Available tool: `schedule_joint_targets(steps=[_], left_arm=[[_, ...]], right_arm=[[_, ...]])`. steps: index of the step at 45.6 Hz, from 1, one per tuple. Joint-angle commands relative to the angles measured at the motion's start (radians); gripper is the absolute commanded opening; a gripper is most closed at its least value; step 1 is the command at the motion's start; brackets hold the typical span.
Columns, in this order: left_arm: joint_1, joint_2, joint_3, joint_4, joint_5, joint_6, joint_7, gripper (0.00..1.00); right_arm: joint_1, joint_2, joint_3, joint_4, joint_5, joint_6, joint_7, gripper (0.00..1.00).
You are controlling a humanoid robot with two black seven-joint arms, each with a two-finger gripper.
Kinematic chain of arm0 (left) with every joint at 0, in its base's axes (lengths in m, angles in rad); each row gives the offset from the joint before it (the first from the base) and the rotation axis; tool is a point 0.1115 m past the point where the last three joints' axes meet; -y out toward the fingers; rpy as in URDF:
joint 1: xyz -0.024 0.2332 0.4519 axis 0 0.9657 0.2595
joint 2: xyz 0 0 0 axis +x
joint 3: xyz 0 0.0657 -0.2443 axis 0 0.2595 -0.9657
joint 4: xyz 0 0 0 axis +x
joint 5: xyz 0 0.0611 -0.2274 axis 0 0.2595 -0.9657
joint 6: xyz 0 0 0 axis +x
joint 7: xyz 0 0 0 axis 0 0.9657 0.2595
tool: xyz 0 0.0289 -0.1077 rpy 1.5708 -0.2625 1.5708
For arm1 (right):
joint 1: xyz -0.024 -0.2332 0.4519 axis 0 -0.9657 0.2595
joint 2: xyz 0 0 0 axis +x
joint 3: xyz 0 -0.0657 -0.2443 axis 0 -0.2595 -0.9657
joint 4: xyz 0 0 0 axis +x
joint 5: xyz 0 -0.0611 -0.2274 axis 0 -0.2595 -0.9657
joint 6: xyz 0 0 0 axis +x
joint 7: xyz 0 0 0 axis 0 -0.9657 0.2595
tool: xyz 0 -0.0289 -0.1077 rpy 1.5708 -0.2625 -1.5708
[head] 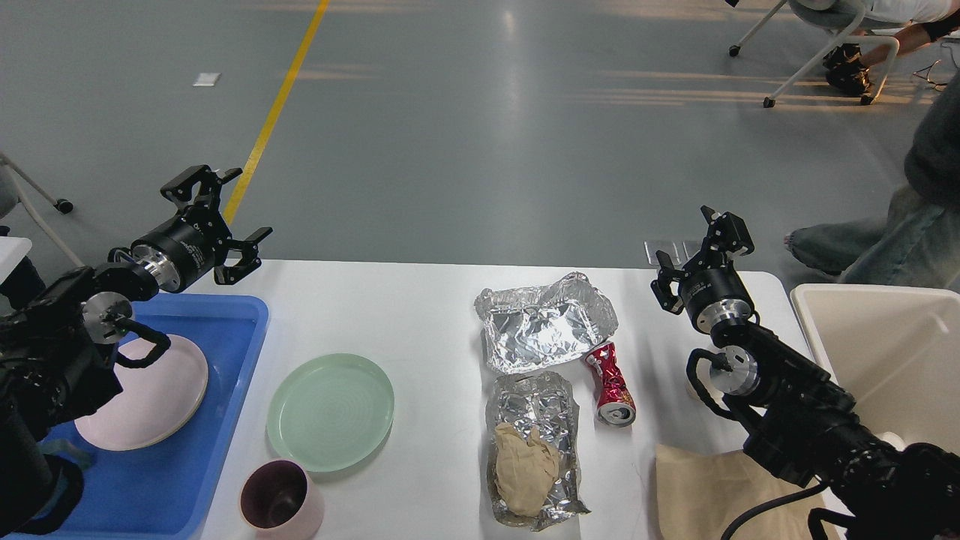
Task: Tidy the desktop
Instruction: 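Move the left gripper over the blue tray, then lower the left gripper toward the pink mug beside the tray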
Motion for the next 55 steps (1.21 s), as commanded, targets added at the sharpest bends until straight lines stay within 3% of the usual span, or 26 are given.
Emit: schedule_joint_targets(steps=[1,2,3,6,12,19,29,32,39,47,55], left_arm=[[-0.073,0.008,0.191,0.002,0.111,-0.002,0.13,0.96],[-0.083,0.007,0.223,0.0,0.128,-0.004,0.156,0.96],[-0.103,0.005,0.281,0.0,0.163,-0.005,0.213,0.96],[-0.125,0.001,0.349,0.0,0.204,-0.01,0.293,0.96],[-0.165,-0.005,0.408,0.002,0.23,-0.009,0.393,0.96],[-0.191,-0.005,0.472,0.0,0.232,-0.012,0.393,0.96],[-0.219,-0.027,0.958,-0.009,0.232,-0.021,0.384,0.96],[-0.238,-0.028,1.049,-0.023,0.23,-0.041,0.39,0.96],[-0.291,-0.027,1.133,-0.138,0.23,-0.215,0.39,0.96],[-0.363,-0.025,1.222,-0.251,0.229,-0.215,0.382,0.96],[-0.476,0.002,1.353,-0.527,0.174,-0.215,0.381,0.96]], right_arm=[[0.0,0.0,0.0,0.0,-0.001,0.0,0.0,1.0],[0.0,-0.001,0.0,0.0,-0.001,0.0,0.0,1.0],[0.0,-0.001,0.0,0.0,-0.001,0.0,0.0,1.0],[0.0,0.0,0.0,0.0,-0.001,0.0,0.0,1.0],[0.0,0.0,0.0,0.0,-0.001,0.0,0.0,1.0],[0.0,0.0,0.0,0.0,-0.001,0.0,0.0,1.0],[0.0,0.0,0.0,0.0,-0.001,0.0,0.0,1.0],[0.0,0.0,0.0,0.0,-0.001,0.0,0.0,1.0],[0.0,0.0,0.0,0.0,0.001,0.0,0.0,1.0],[0.0,0.0,0.0,0.0,-0.001,0.0,0.0,1.0],[0.0,-0.001,0.0,0.0,-0.001,0.0,0.0,1.0]])
